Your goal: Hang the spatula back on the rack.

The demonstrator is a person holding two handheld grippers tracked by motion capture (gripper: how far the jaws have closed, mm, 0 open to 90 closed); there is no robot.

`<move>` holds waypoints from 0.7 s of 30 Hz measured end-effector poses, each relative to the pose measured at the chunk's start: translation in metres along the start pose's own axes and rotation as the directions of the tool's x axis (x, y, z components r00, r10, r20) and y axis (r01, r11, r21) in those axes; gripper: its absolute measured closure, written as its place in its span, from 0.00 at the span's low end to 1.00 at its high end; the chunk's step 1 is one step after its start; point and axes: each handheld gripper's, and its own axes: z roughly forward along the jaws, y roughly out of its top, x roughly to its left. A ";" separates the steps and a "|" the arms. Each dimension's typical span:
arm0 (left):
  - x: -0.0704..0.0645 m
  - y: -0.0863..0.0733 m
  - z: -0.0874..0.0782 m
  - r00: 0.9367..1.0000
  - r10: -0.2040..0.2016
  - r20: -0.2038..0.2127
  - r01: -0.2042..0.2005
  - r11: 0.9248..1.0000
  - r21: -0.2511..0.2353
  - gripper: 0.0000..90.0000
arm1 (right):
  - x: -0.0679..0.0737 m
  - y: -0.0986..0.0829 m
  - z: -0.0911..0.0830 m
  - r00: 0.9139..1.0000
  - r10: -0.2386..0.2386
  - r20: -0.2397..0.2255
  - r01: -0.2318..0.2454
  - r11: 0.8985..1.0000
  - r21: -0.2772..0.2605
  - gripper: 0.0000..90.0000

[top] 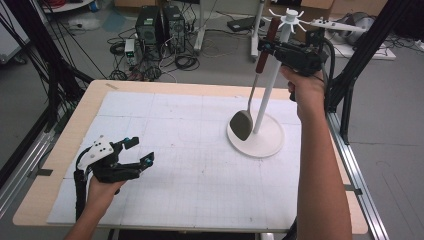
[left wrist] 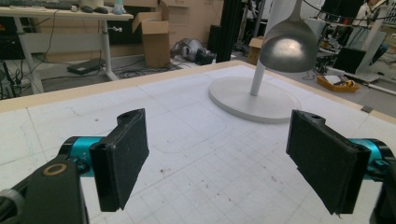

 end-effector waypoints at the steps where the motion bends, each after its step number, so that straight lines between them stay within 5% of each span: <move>1: 0.000 0.000 0.000 1.000 0.000 0.000 0.000 1.000 0.001 0.24 | -0.001 0.000 0.000 1.000 0.003 0.004 -0.003 1.000 -0.001 0.81; 15: 0.000 0.000 0.001 1.000 -0.004 0.002 0.004 1.000 0.002 0.24 | -0.007 -0.005 -0.006 0.999 0.000 0.051 0.001 1.000 -0.013 0.80; 21: 0.000 0.000 0.000 1.000 0.002 0.001 -0.002 1.000 0.005 0.24 | -0.003 -0.013 -0.015 0.998 0.010 0.060 -0.006 0.998 -0.056 0.70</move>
